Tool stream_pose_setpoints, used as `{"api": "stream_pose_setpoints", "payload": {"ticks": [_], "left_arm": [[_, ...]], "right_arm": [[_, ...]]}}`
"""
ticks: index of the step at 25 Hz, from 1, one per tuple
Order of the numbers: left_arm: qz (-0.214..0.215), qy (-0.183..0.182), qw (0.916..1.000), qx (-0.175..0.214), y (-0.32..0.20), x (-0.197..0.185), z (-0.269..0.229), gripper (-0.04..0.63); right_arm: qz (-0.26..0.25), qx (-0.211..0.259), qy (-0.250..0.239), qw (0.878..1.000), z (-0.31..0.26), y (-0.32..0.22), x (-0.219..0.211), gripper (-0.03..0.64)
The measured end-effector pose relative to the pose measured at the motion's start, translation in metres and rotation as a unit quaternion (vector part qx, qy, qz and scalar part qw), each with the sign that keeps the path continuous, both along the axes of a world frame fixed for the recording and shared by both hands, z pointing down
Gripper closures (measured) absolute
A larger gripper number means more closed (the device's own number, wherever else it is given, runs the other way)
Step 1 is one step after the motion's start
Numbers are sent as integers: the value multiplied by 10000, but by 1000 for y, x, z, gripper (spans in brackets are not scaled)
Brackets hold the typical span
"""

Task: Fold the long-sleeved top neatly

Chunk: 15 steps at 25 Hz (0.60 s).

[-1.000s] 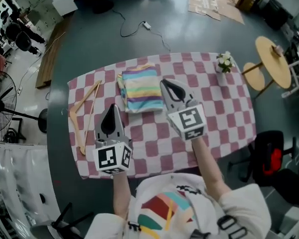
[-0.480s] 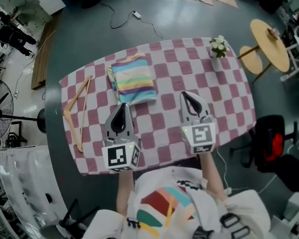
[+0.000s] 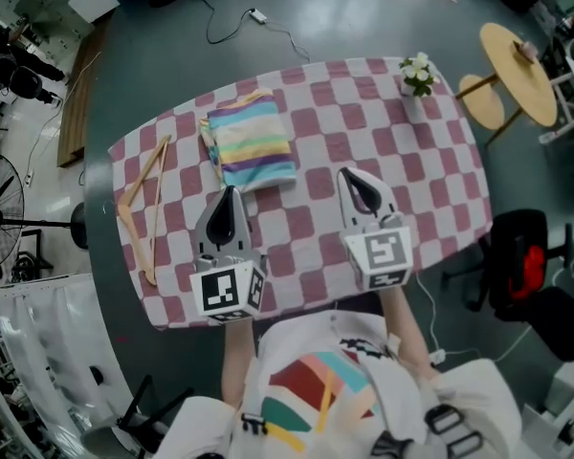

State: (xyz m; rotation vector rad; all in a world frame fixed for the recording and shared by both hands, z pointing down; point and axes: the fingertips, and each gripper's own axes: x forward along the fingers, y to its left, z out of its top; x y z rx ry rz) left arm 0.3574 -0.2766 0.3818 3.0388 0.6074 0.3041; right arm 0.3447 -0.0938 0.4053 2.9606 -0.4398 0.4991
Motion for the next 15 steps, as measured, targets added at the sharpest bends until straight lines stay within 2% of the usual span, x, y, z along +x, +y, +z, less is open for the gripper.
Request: {"api": "stream_pose_setpoints", "payload": {"ticks": [15], "left_arm": [[-42, -24, 10000, 34, -5, -2, 2, 588]], "right_arm": [[-44, -18, -5, 10000, 1, -1, -3, 611]]}}
